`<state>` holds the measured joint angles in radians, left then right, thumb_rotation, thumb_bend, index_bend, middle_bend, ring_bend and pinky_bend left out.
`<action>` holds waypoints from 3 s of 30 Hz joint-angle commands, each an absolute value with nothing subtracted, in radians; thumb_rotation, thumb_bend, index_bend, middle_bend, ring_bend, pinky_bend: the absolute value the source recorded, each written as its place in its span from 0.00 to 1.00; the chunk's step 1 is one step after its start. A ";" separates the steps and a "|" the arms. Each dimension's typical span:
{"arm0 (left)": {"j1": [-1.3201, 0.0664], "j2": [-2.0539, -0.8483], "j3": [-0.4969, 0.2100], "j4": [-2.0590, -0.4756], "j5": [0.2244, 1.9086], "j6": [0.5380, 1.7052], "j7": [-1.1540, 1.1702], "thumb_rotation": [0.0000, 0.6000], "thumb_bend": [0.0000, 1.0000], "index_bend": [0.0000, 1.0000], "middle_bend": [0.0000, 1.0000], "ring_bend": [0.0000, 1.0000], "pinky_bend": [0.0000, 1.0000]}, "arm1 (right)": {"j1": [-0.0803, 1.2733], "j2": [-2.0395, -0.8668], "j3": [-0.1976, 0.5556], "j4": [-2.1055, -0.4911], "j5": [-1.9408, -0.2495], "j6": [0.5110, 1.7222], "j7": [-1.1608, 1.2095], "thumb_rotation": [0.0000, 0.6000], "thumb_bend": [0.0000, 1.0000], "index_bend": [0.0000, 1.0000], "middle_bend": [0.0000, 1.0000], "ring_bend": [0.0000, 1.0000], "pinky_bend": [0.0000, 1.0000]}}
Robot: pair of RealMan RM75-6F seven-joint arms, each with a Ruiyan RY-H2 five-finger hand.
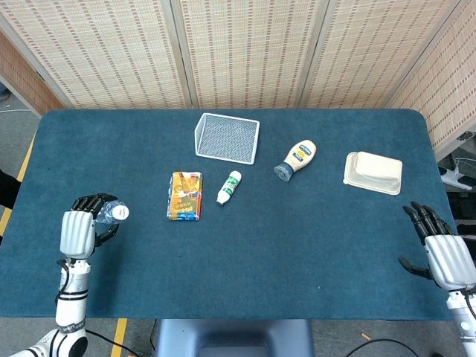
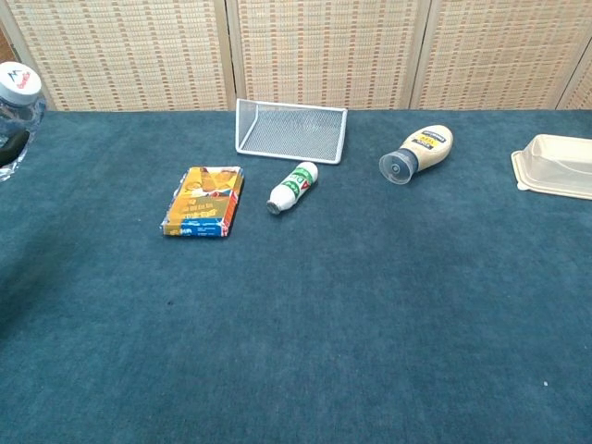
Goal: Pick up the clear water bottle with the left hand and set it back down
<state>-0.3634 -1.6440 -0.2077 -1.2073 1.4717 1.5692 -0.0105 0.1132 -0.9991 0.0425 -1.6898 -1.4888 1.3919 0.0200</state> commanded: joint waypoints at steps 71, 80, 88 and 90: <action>-0.354 -1.734 -0.248 -1.319 1.280 1.366 -0.481 1.00 0.61 0.72 0.73 0.65 0.48 | 0.130 -0.988 0.031 -1.698 -1.483 1.348 0.011 1.00 0.12 0.00 0.00 0.00 0.20; -0.358 -1.816 -0.235 -1.149 1.327 1.387 -0.547 1.00 0.60 0.52 0.58 0.51 0.42 | 0.133 -0.987 0.036 -1.696 -1.477 1.347 0.017 1.00 0.12 0.00 0.00 0.00 0.20; -0.354 -1.821 -0.224 -1.109 1.334 1.362 -0.570 1.00 0.46 0.15 0.28 0.21 0.26 | 0.134 -0.990 0.036 -1.697 -1.474 1.344 0.010 1.00 0.12 0.00 0.00 0.00 0.20; -0.354 -1.821 -0.218 -1.101 1.344 1.362 -0.571 1.00 0.45 0.07 0.20 0.13 0.21 | 0.135 -0.989 0.035 -1.698 -1.474 1.341 0.011 1.00 0.12 0.00 0.00 0.00 0.20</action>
<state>-0.3539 -1.8214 -0.2209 -1.1051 1.3400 1.3622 -0.5707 0.1351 -0.9889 0.0349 -1.6976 -1.4738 1.3411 0.0104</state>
